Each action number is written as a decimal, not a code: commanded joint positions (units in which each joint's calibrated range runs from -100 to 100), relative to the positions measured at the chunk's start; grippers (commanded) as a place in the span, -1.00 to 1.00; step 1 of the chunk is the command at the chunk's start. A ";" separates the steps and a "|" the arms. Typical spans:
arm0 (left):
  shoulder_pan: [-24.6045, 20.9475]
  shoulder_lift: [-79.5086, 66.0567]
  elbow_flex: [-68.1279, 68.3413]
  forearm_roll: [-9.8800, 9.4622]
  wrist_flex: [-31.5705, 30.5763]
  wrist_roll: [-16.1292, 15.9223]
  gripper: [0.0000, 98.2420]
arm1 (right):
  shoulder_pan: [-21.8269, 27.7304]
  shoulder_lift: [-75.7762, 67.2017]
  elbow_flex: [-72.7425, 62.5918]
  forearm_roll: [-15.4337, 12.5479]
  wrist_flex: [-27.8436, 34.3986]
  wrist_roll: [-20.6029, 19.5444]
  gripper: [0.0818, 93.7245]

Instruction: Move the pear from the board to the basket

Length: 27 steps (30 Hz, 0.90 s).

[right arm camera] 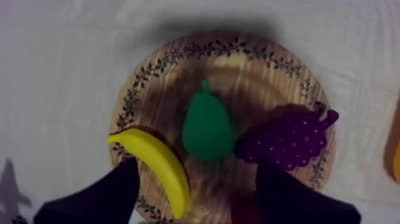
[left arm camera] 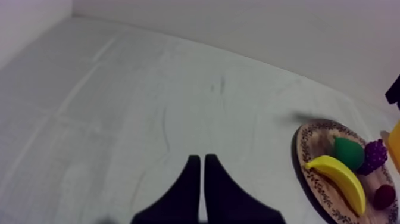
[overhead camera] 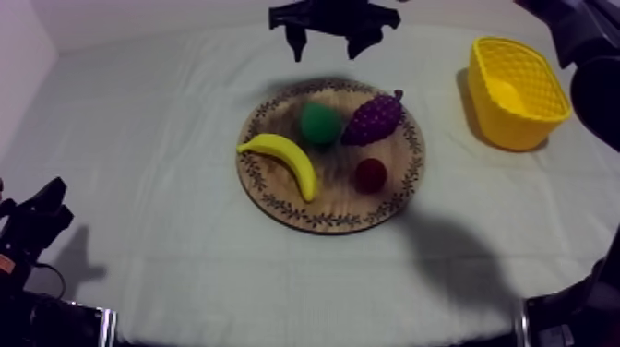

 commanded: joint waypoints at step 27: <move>0.00 0.02 -0.02 0.01 0.00 0.00 -1.00 | 0.40 22.65 -5.20 1.77 -1.11 -0.59 0.25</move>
